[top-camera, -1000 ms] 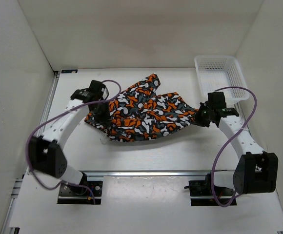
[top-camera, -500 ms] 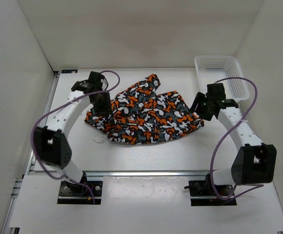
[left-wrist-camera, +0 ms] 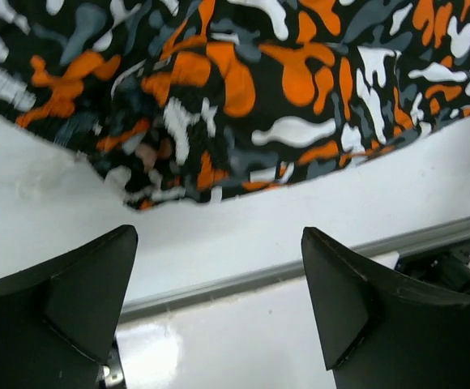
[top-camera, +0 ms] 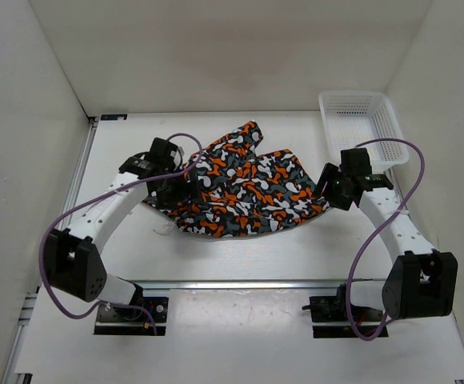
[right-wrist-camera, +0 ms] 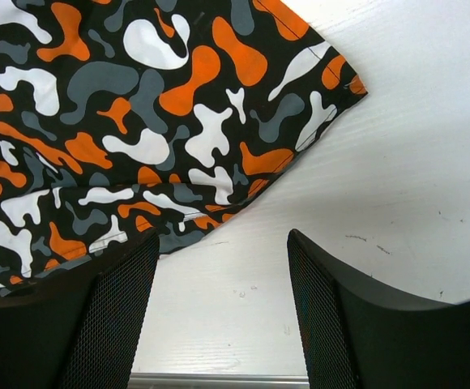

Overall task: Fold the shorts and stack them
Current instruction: Flatten the shorts out

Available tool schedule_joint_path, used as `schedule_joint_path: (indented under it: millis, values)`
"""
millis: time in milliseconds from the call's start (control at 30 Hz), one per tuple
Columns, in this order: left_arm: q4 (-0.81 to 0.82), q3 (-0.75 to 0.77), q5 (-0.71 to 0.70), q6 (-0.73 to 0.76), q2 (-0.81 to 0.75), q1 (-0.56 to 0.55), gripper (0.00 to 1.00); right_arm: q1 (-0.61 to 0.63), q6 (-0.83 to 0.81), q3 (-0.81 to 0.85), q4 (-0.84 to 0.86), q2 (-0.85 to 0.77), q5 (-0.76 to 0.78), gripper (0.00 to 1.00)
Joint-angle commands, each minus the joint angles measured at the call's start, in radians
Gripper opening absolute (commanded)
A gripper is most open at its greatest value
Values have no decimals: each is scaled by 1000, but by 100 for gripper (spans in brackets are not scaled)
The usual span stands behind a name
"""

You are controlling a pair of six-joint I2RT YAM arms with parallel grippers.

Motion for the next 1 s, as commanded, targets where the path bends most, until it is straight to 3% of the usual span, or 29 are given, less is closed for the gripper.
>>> schedule_joint_path:
  millis: [0, 300, 367, 400, 500, 667, 733, 800, 967]
  values:
    - [100, -7, 1, 39, 50, -25, 94, 4, -4, -2, -2, -30, 10, 70]
    - [189, -7, 11, 73, 156, -59, 76, 4, -4, -11, -20, -49, 10, 70]
    - [189, -17, 10, 73, 146, -59, 67, 4, -4, -12, -20, -58, 10, 70]
    - [189, -26, 32, 73, 126, -59, 49, 4, -4, -12, -20, -67, 10, 70]
    - [189, -97, 82, 73, 43, -69, 11, 4, -13, -12, -29, -67, 10, 70]
    - [177, -255, 188, 2, -141, -79, 11, 4, -13, -33, -29, -67, 7, 70]
    - [163, -316, 188, -39, -236, -90, 11, -6, -13, -67, -17, -55, -52, 83]
    - [148, -345, 199, -65, -291, -101, 11, -15, -1, -97, 18, -30, -108, 89]
    - [61, -367, 181, -99, -416, -110, 11, -50, 36, -229, 112, 3, -223, 91]
